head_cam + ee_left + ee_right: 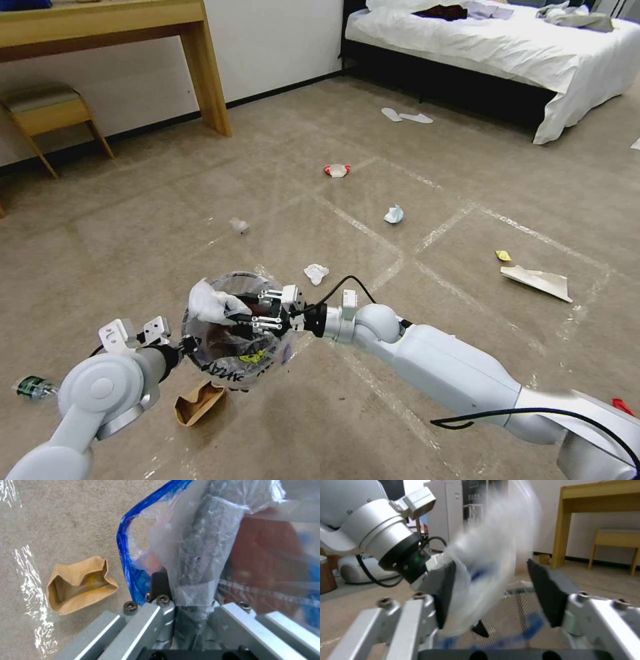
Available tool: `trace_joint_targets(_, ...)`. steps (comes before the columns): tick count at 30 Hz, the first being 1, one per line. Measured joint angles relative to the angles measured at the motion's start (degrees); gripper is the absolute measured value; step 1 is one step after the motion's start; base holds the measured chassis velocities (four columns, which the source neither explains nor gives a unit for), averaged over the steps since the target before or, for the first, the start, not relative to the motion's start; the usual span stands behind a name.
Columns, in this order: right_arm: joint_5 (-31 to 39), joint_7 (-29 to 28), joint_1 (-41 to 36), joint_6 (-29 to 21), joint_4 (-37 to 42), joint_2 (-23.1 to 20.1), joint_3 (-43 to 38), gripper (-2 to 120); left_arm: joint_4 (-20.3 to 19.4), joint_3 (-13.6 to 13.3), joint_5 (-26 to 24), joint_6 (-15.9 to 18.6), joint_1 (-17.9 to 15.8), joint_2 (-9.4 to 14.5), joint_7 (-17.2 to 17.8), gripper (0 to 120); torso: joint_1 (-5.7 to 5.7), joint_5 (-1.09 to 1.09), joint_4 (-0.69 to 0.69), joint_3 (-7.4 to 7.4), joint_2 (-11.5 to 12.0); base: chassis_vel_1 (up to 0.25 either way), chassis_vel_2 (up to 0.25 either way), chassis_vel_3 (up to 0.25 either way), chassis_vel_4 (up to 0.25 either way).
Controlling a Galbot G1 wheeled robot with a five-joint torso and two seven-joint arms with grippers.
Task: Pick up the trash bin and place the garbage on the floor into it.
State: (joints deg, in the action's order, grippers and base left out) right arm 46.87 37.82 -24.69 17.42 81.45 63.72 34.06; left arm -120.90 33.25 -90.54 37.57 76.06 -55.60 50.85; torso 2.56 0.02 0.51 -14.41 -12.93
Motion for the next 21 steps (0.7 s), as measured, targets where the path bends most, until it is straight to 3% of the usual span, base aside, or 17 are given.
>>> trace_joint_targets(10, -0.4, 0.1, -0.2, 0.1, -0.3, -0.5, -0.3, 98, 0.0, 0.1, -0.2, 0.0, 0.0, 0.0, 0.1, 1, 0.00, 0.00, 0.00, 0.00, 0.0, 0.000, 0.000, 0.000, 0.000)
trace_joint_targets(21, 0.9, 0.0, 1.4, 0.5, 1.8, -2.9, -2.6, 100, 0.2, 0.1, -0.2, 0.0, 0.1, 0.0, 0.2, 1, 0.00, 0.00, 0.00, 0.00, 0.0, 0.000, 0.000, 0.000, 0.000)
